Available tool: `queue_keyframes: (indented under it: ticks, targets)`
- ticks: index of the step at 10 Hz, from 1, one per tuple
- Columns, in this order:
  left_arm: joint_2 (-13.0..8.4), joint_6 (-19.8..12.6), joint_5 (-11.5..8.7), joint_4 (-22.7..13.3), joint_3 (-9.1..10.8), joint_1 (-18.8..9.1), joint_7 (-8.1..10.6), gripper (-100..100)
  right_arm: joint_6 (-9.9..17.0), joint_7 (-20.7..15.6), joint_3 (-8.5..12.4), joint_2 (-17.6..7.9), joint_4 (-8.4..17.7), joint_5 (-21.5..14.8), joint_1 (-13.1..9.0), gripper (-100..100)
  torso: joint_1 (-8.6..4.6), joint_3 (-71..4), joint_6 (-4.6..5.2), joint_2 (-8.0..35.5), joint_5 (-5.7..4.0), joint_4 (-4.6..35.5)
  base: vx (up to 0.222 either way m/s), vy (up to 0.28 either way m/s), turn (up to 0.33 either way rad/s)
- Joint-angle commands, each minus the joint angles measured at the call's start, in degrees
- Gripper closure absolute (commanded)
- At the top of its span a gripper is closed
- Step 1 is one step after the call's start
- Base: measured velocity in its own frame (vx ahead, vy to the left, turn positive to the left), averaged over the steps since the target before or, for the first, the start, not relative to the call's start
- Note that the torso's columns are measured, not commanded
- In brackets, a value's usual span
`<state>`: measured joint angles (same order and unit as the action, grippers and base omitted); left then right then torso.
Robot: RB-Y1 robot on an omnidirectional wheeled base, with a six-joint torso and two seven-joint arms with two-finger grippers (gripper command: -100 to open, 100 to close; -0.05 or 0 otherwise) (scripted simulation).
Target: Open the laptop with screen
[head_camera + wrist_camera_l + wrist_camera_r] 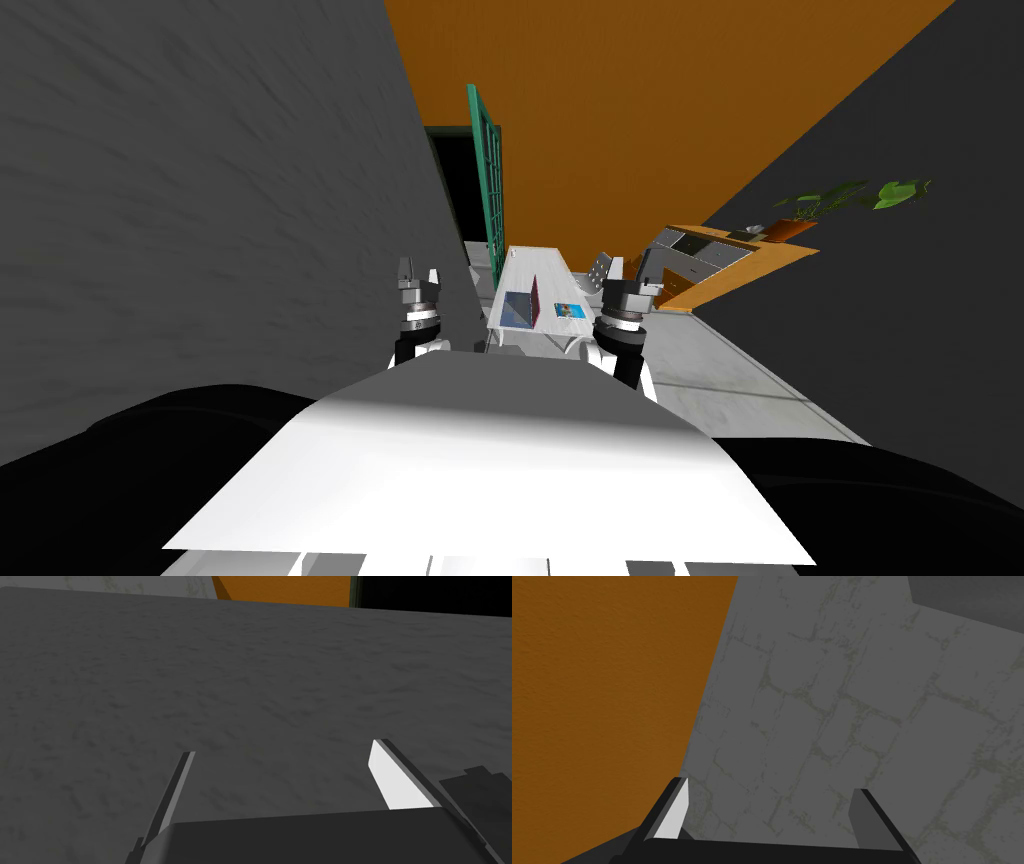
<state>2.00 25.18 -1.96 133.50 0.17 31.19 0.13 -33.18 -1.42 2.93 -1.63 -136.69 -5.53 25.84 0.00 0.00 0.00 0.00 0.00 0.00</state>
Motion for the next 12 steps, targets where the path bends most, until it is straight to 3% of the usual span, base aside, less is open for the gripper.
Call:
queue_keyframes:
  ticks: [1,9,10,12]
  targets:
    - [0.0,0.0,0.0,0.0,0.0,0.0,0.0,0,0.0,0.0,0.0,0.0,0.0,0.0,0.0,0,0.0,-4.7,0.0,2.3,0.0,2.3,0.0,0.0,0.0]
    - [0.0,0.0,0.0,0.0,0.0,0.0,0.0,0,0.0,0.0,0.0,0.0,0.0,0.0,0.0,0,0.0,-70.7,0.0,35.4,0.0,35.4,0.0,0.0,0.0]
    - [-1.9,-0.3,0.2,-0.3,-0.01,-0.1,-0.1,-100,0.0,0.0,0.0,0.0,0.0,0.0,0.0,0,0.0,-79.2,0.0,39.6,0.0,39.6,0.005,-0.022,-0.008]
    - [-4.7,-0.9,0.5,-1.0,-0.02,-0.2,-0.34,-100,0.0,0.0,0.0,0.0,0.0,0.0,0.0,0,-0.12,-84.2,0.0,42.1,-0.03,42.1,-0.002,-0.058,-0.012]
